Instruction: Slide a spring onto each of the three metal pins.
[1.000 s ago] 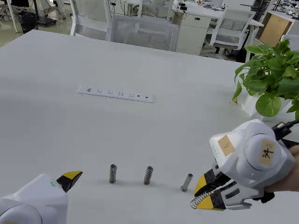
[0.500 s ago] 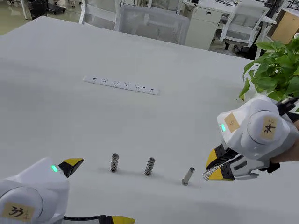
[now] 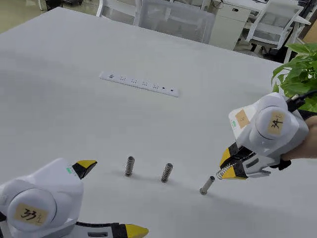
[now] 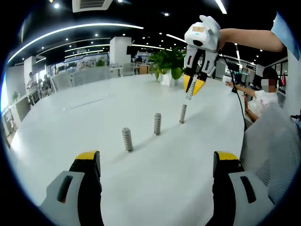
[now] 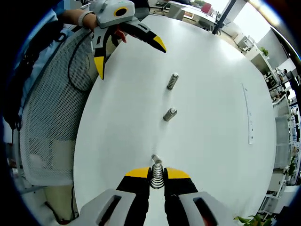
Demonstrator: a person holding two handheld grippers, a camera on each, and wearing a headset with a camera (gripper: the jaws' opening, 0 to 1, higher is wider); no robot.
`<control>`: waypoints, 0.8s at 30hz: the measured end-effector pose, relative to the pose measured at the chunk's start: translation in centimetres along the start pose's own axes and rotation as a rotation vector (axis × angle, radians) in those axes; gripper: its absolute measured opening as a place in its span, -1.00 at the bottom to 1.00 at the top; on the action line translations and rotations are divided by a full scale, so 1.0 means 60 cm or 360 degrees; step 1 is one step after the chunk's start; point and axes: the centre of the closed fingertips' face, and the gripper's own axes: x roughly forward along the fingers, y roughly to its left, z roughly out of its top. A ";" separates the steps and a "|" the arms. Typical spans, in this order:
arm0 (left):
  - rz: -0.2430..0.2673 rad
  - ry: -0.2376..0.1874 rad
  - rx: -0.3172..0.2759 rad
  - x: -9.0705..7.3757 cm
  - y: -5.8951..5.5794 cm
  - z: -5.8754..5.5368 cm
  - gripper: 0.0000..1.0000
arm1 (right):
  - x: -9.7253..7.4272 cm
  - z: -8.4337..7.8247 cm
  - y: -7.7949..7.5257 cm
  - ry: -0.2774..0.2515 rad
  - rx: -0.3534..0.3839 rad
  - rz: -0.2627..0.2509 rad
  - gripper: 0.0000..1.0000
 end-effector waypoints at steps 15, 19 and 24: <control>-0.0021 0.0017 0.0019 0.001 -0.011 -0.005 0.98 | 0.015 -0.005 0.001 0.0046 -0.0020 0.0036 -0.85; -0.0026 0.0024 0.0020 0.002 -0.013 -0.006 0.98 | 0.018 -0.005 0.003 0.0051 -0.0027 0.0052 -0.85; -0.0029 0.0026 0.0019 0.003 -0.013 -0.007 0.98 | 0.021 -0.010 -0.002 0.0059 -0.0012 0.0052 -0.85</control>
